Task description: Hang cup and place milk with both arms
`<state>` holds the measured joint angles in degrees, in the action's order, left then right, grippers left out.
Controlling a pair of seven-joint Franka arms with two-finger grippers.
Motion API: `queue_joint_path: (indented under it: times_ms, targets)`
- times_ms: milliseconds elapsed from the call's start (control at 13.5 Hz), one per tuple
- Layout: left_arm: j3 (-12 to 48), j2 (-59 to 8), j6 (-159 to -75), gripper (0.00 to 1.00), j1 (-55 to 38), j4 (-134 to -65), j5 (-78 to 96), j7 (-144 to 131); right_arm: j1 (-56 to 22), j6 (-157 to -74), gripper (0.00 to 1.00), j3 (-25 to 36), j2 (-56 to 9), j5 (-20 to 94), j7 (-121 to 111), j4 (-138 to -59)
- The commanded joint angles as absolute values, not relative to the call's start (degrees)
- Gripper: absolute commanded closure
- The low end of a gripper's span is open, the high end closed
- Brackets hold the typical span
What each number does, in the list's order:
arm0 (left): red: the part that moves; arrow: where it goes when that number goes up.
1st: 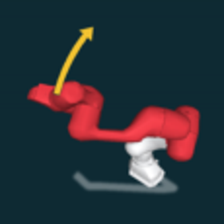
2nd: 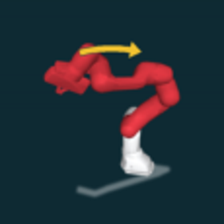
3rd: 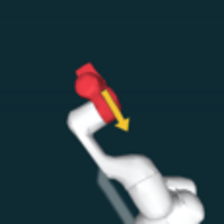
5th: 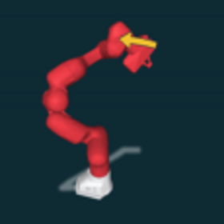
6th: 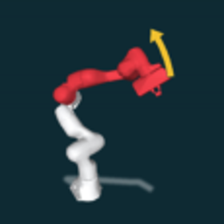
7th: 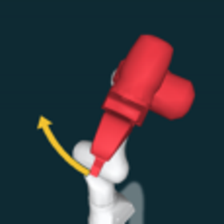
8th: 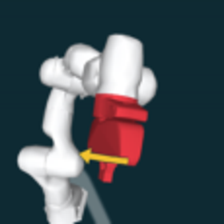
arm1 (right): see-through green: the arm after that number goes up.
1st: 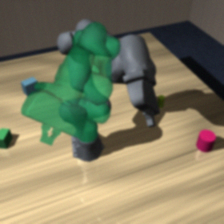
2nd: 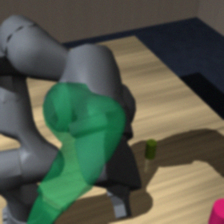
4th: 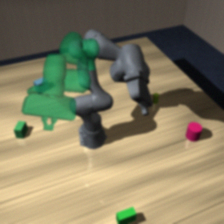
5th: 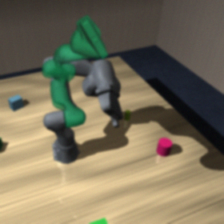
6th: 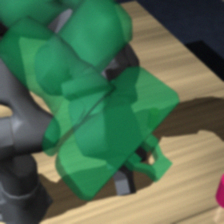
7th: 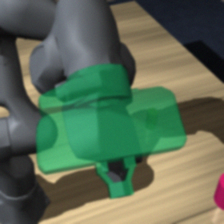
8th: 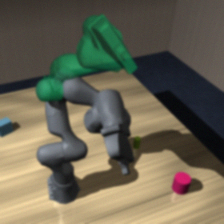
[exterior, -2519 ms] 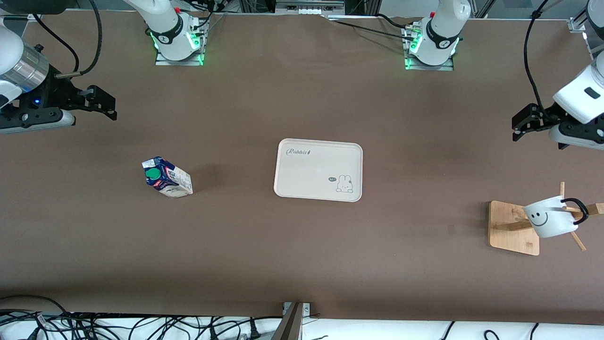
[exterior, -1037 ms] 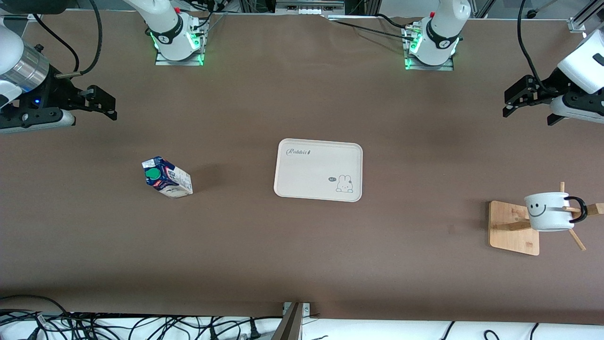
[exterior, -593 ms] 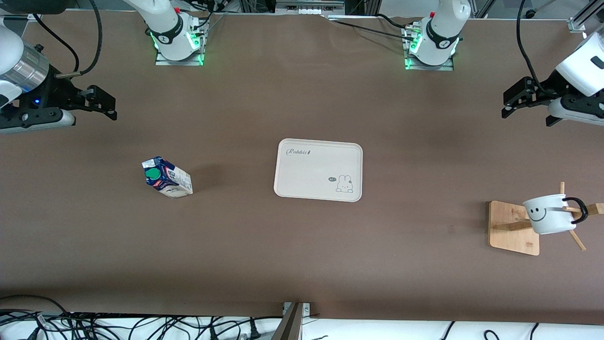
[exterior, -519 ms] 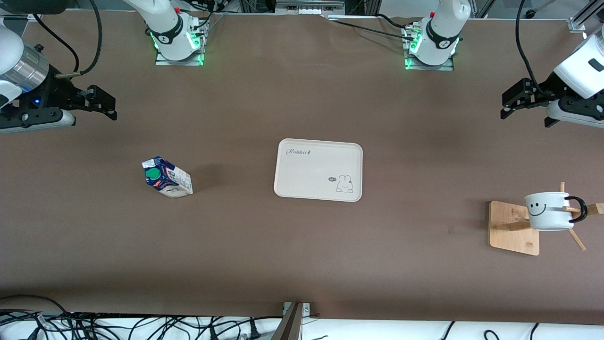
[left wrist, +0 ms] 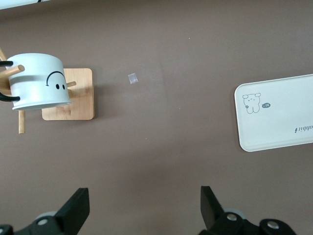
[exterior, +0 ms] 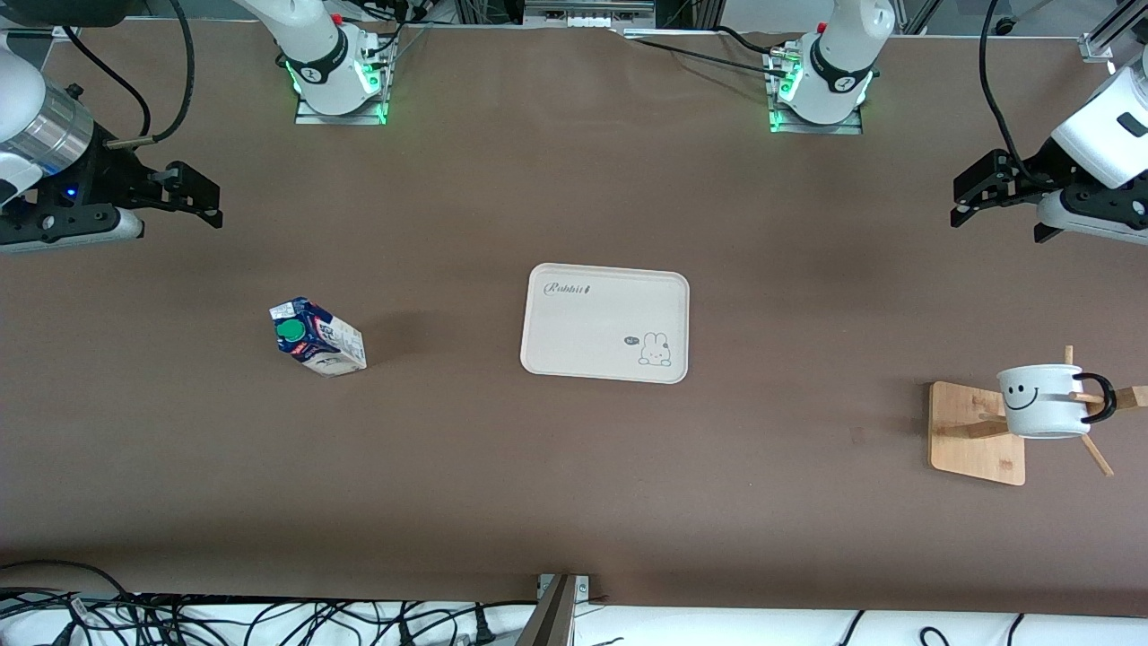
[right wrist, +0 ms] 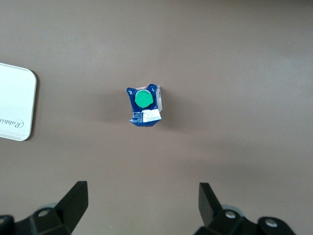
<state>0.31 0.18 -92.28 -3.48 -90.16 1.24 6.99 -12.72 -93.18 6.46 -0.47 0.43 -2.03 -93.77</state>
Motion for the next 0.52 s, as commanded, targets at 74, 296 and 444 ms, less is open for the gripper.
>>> queue_joint_path:
  times_ms: [74, 296, 444]
  targets:
    - [0.35, -0.53, -91.23, 0.00, -3.43, -88.07, 2.20, 6.42, -12.74, -91.67, 0.00, 5.36, -0.18, 0.35, -1.14, -92.90]
    - [0.35, -0.53, -91.23, 0.00, -3.52, -87.89, 2.90, 6.33, -12.83, -91.41, 0.00, 3.96, 0.09, 0.35, -1.14, -92.90]
    - [0.35, -0.62, -91.14, 0.00, -3.51, -87.54, 2.64, 6.24, -12.74, -91.58, 0.00, 3.96, 0.09, 0.26, -1.14, -92.90]
